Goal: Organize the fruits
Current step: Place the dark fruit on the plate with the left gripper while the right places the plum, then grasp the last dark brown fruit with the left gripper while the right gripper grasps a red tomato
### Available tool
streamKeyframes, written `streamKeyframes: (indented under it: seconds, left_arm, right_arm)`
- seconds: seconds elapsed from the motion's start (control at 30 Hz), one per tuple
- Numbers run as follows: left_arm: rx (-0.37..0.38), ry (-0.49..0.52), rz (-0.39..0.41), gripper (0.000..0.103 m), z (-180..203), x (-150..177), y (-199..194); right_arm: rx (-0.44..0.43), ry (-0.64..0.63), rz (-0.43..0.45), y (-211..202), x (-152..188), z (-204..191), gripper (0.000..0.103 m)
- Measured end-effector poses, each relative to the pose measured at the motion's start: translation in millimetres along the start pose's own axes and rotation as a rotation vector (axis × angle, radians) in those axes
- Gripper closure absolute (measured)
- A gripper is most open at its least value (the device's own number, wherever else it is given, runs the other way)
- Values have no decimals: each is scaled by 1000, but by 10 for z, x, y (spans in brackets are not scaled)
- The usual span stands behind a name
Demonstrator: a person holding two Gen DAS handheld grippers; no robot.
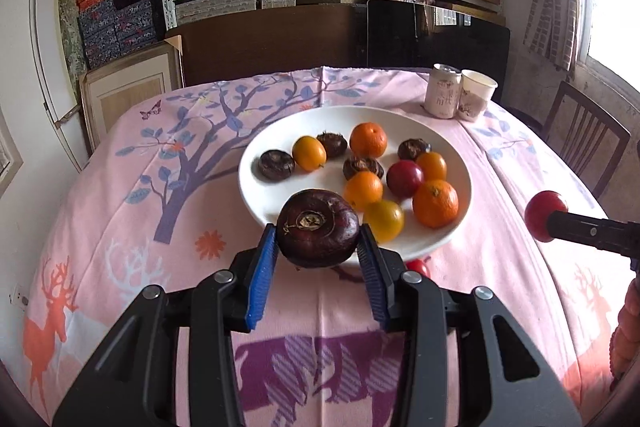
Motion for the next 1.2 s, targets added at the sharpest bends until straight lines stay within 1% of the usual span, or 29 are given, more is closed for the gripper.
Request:
streamKeyframes:
  seconds: [0.07, 0.17, 0.27, 0.37, 0.43, 0.5, 0.57, 0.63, 0.67, 0.7, 0.77, 0.83, 0.87, 0.97, 1.03, 1.1, 1.2]
  left_arm:
    - [12, -25, -15, 63, -27, -147, 145]
    - [6, -33, -39, 63, -21, -291, 402]
    - [-4, -48, -57, 63, -45, -366, 631]
    - [-2, -67, -76, 62, -78, -365, 820]
    - [-13, -65, -83, 51, -110, -335, 882]
    - [-28, -69, -71, 37, -159, -328, 866]
    - [-26, -89, -56, 31, -217, -344, 805]
    - [-18, -107, -39, 26, -253, -341, 710]
    - [-20, -111, -29, 21, -265, -326, 653]
    - [-25, -112, -18, 18, -274, -304, 591]
    - [-31, -112, -3, 16, -274, -258, 483]
    - [-23, -111, 5, 16, -252, -194, 390]
    - [-17, -110, 4, 15, -230, -149, 349]
    - [-9, -74, -3, 13, -116, 73, 230]
    - [-10, -45, -17, 12, -20, 243, 188]
    - [-5, -17, -35, 12, 87, 378, 165]
    - [13, 29, -31, 12, 250, 499, 94]
  right_arm:
    - [-6, -18, 4, 53, -151, -90, 66]
    - [-20, -36, -6, 230, -330, -193, 66]
    - [-15, -48, -16, 481, -492, -232, 66]
    - [-3, -40, -42, 793, -613, -182, 66]
    - [-5, -13, -58, 967, -636, -121, 66]
    - [-11, 10, -74, 1040, -629, -45, 64]
    - [-21, 37, -58, 986, -632, 20, 63]
    - [-40, 53, -42, 891, -644, 32, 57]
    - [-43, 47, -33, 836, -637, 17, 57]
    - [-40, 31, -25, 780, -619, -11, 57]
    - [-30, -1, -10, 672, -546, -54, 57]
    - [-22, -22, -2, 574, -414, -88, 53]
    - [-17, -34, 0, 528, -350, -95, 52]
    - [1, -60, 13, 372, -126, -61, 50]
    - [11, -54, 10, 305, -8, -7, 47]
    - [17, -37, 2, 259, 77, 52, 47]
    - [18, -18, 13, 187, 135, 105, 46]
Point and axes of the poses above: each gripper's, at about its wrist camera, not at the fingertips, and y roughly the way its jaws point, z to its right, x to its underside, the point moved 4 cm from there along y, roughly the way its jaws point, and after that the axes turned 6 degrees about -x, right-handed, at the moved point
